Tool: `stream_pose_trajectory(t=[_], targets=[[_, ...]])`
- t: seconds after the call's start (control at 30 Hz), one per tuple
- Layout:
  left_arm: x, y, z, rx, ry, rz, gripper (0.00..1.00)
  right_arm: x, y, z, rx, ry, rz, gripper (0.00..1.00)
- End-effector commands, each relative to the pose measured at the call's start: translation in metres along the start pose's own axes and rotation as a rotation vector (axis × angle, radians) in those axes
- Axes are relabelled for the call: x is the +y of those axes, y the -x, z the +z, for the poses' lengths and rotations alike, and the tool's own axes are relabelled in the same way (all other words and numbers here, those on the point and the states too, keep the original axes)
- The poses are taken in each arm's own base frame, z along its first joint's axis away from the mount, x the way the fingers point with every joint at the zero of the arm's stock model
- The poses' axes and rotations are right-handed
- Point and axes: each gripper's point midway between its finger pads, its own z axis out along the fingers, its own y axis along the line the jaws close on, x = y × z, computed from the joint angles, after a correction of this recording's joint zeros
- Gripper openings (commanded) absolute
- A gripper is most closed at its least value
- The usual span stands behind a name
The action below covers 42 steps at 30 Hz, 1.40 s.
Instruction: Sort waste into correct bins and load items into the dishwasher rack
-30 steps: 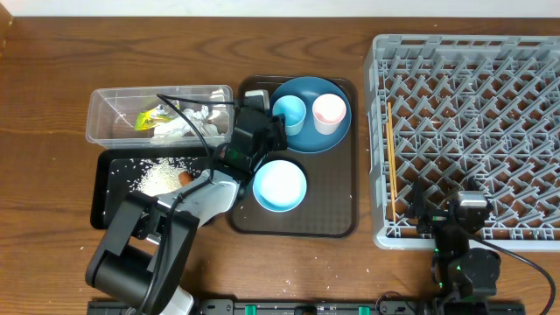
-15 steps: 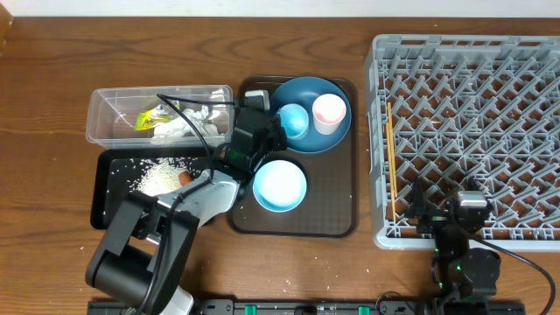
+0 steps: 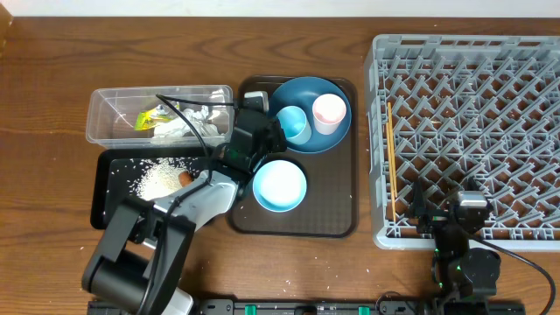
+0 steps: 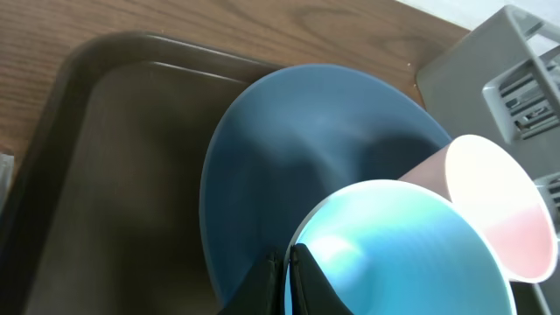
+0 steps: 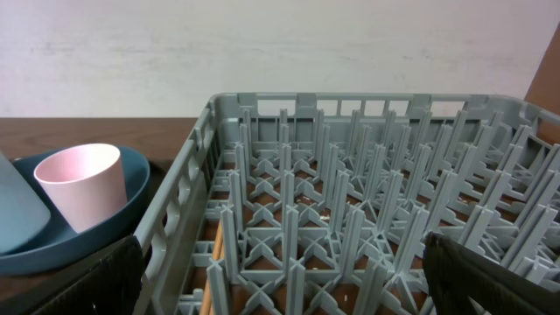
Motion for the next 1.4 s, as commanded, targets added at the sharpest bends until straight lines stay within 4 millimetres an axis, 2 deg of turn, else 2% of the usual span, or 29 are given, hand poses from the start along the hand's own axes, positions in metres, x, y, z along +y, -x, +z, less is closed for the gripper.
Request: stream_pose_trajectory(t=[0.0,0.33,0.57,0.97,1.37], targets=[[-0.008,0.020,-0.011,-0.048,-0.015,0.006,0.06,0.000,-0.001,0.000,0.002,-0.003,0.013,0.99],[0.005,0.047,-0.047,-0.064,0.023,-0.025,0.06,0.000,-0.001,0.000,0.002,-0.003,0.013,0.99],[-0.021,0.061,-0.073,-0.032,-0.183,-0.041,0.06,0.000,-0.001,0.000,0.002,-0.003,0.013,0.99],[-0.049,0.055,-0.104,0.130,-0.553,-0.086,0.06,0.000,-0.001,0.000,0.002,-0.003,0.013,0.99],[-0.057,0.051,-0.117,0.165,-0.667,-0.037,0.06,0.000,-0.001,0.000,0.002,-0.003,0.013,0.99]])
